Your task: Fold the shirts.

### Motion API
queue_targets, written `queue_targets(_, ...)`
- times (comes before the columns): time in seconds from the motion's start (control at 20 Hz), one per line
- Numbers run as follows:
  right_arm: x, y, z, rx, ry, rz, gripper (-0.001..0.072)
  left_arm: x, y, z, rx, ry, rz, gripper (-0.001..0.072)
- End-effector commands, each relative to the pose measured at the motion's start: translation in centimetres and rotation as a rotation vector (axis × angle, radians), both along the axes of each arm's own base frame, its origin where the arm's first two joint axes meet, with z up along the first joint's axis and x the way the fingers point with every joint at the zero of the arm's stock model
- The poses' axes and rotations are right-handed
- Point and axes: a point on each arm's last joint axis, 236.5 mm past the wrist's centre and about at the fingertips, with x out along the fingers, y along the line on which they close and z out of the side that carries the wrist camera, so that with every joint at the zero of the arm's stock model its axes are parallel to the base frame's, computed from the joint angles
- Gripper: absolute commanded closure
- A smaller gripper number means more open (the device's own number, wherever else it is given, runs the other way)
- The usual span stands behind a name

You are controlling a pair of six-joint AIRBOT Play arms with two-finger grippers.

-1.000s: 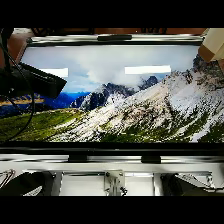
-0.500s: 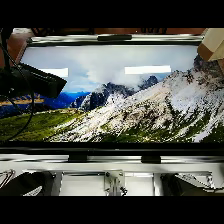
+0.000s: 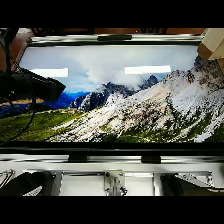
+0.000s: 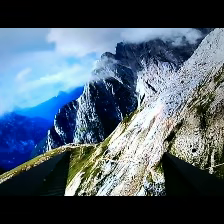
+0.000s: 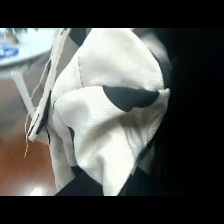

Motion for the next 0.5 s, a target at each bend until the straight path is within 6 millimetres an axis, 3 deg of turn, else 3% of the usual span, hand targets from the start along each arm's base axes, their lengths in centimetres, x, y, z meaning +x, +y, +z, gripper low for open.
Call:
queue_targets(0.0,0.2,-0.9,-1.5,0.035,0.006,-0.001,0.0668,-1.0,0.0,-0.9,-0.007,0.066,0.010,0.0004)
queue_targets(0.2,0.3,-1.3,-1.9,0.035,0.022,0.000,0.0666,-1.3,-0.4,-1.0,-0.038,0.084,0.016,0.0004)
queue_targets(0.25,0.3,-1.3,-1.6,0.020,0.031,0.002,0.0623,-1.3,-0.4,-1.0,-0.041,0.085,0.015,0.0004)
queue_targets(0.35,0.4,-1.1,-1.1,0.007,0.021,0.008,0.0198,-1.5,-0.7,-1.0,-0.051,0.092,0.008,0.0004)
queue_targets(0.45,0.1,0.1,-0.6,0.025,0.019,0.004,0.0197,-1.7,-1.0,-1.1,-0.079,0.110,0.019,0.0005)
